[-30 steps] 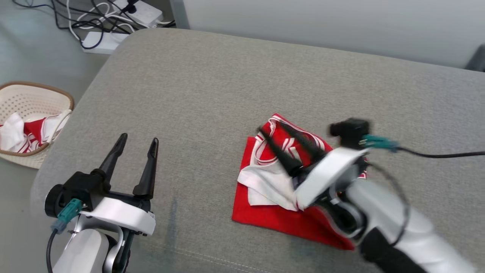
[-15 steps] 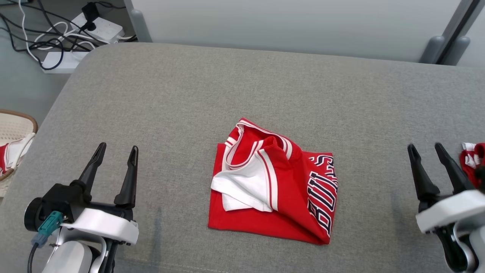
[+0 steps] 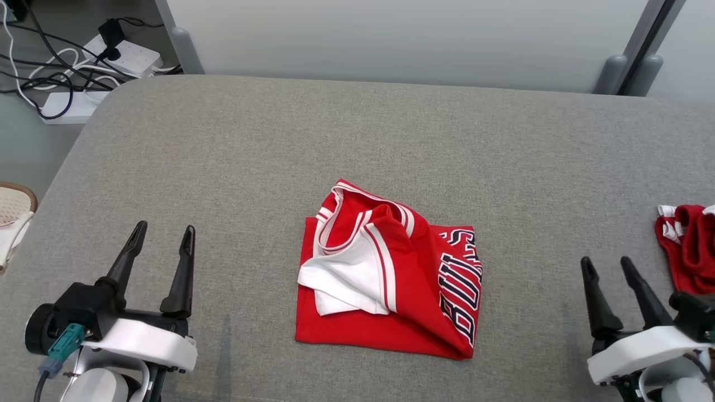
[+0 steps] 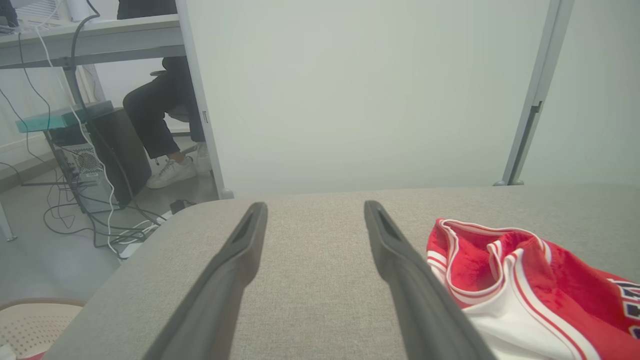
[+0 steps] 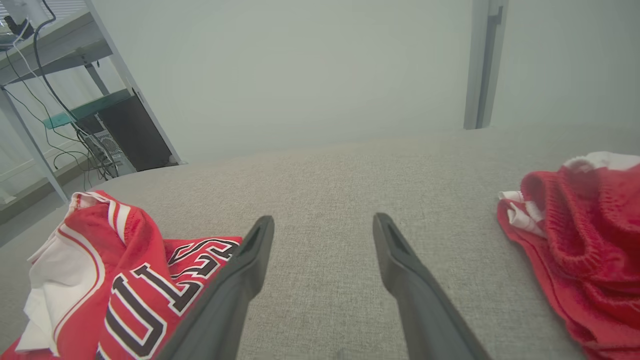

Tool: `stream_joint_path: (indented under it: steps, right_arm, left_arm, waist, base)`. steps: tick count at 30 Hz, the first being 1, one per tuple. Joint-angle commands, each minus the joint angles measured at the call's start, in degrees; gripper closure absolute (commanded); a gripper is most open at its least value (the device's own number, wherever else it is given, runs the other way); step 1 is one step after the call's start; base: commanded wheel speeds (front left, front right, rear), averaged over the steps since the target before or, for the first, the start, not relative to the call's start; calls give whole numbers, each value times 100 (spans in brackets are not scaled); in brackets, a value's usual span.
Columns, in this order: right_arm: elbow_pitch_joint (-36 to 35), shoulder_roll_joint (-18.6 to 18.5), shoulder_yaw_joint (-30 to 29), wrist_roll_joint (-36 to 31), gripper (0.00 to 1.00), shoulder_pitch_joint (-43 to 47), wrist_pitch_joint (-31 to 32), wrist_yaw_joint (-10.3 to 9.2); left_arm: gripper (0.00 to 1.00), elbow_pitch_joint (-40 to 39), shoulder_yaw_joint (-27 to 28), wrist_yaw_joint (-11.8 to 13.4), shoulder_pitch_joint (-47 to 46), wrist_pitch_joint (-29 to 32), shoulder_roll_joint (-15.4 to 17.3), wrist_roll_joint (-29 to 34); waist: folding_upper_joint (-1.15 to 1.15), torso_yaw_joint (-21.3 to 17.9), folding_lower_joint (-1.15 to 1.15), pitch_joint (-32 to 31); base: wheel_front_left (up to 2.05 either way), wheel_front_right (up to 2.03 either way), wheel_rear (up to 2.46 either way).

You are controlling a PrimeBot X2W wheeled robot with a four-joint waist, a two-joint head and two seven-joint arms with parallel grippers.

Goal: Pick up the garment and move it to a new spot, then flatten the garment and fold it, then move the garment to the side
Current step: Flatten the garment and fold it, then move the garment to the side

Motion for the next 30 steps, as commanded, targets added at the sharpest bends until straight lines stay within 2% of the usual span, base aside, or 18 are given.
stream_joint_path:
  steps: [1, 14, 23, 27, 28, 29, 30]
  right_arm:
    - [-23, -76, 179, 44, 0, -146, -39, 2]
    - [1356, 149, 1276, 991, 0, -1175, 533, 2]
    - [1643, 204, 2268, 1723, 0, -1369, 901, 2]
    - [1662, 205, 2505, 1975, 0, -1463, 925, 2]
    - [1665, 208, 2563, 2068, 52, -1505, 915, 2]
    - [1692, 197, 2666, 2245, 100, -1606, 905, 2]
    - [1721, 182, 2711, 2327, 100, -1660, 907, 2]
  left_arm:
    - [0, -173, 214, 64, -171, 2, 186, -11]
    - [0, -212, 23, 68, -334, 7, 53, 4]
    - [0, -167, 79, 117, -335, -40, 43, -29]
    - [0, -162, 76, 119, -344, -50, 36, -36]
    - [0, -161, 64, 113, -354, -51, 30, -39]
    - [0, -153, 42, 105, -382, -53, 21, -39]
    - [0, -147, 32, 104, -398, -55, 16, -36]
  waist:
    - [0, 17, 0, 9]
    - [0, 426, 0, 193]
    - [0, 499, 0, 253]
    - [0, 487, 0, 261]
    - [0, 482, 0, 268]
    - [0, 475, 0, 281]
    - [0, 476, 0, 287]
  base:
    - [0, 0, 0]
    - [0, 0, 0]
    - [0, 0, 0]
    - [0, 0, 0]
    - [0, 0, 0]
    - [0, 0, 0]
    - [0, 0, 0]
